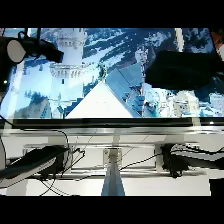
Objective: Fold the clothes and pants, and hang the long-sleeved shirts on hangers.
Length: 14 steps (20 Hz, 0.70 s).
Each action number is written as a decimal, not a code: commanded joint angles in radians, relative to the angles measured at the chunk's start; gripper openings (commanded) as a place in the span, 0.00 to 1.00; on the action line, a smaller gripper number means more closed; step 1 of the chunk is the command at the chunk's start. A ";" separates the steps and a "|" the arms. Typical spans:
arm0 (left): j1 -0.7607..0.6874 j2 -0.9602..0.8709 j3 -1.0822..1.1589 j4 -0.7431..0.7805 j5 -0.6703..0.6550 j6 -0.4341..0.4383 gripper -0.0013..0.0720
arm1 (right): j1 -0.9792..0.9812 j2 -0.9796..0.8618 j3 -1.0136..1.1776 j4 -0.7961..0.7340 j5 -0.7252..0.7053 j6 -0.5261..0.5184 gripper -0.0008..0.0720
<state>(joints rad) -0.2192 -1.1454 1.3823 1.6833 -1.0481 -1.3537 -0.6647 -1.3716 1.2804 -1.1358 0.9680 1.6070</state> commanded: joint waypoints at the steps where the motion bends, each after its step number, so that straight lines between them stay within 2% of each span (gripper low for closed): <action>1: 0.003 0.050 0.000 0.149 -0.115 -0.043 0.06 | -0.257 0.069 0.003 -0.181 0.099 0.202 0.04; 6: 0.003 0.052 -0.002 0.117 -0.127 -0.047 0.06 | -0.517 0.159 0.002 -0.461 0.196 0.540 0.04; 8: 0.003 0.052 -0.002 0.095 -0.126 -0.046 0.06 | -0.575 0.179 0.003 -0.476 0.217 0.601 0.04; 9: 0.003 0.051 -0.002 0.087 -0.126 -0.046 0.06 | -0.587 0.177 0.002 -0.472 0.234 0.602 0.07; 10: 0.003 0.048 -0.002 0.083 -0.126 -0.046 0.06 | -0.589 0.174 0.002 -0.472 0.252 0.602 0.27; 11: 0.003 0.044 -0.002 0.074 -0.127 -0.046 0.06 | -0.589 0.169 0.002 -0.472 0.262 0.598 0.61; 12: 0.003 0.040 -0.002 0.069 -0.127 -0.046 0.06 | -0.585 0.166 0.001 -0.468 0.270 0.577 0.80; 14: 0.003 0.033 -0.002 0.070 -0.127 -0.046 0.06 | -0.557 0.165 -0.003 -0.469 0.266 0.452 0.76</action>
<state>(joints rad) -0.2173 -1.1049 1.3808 1.7649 -1.1721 -1.3991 -1.2240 -1.2076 1.2812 -1.5791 1.2076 2.1418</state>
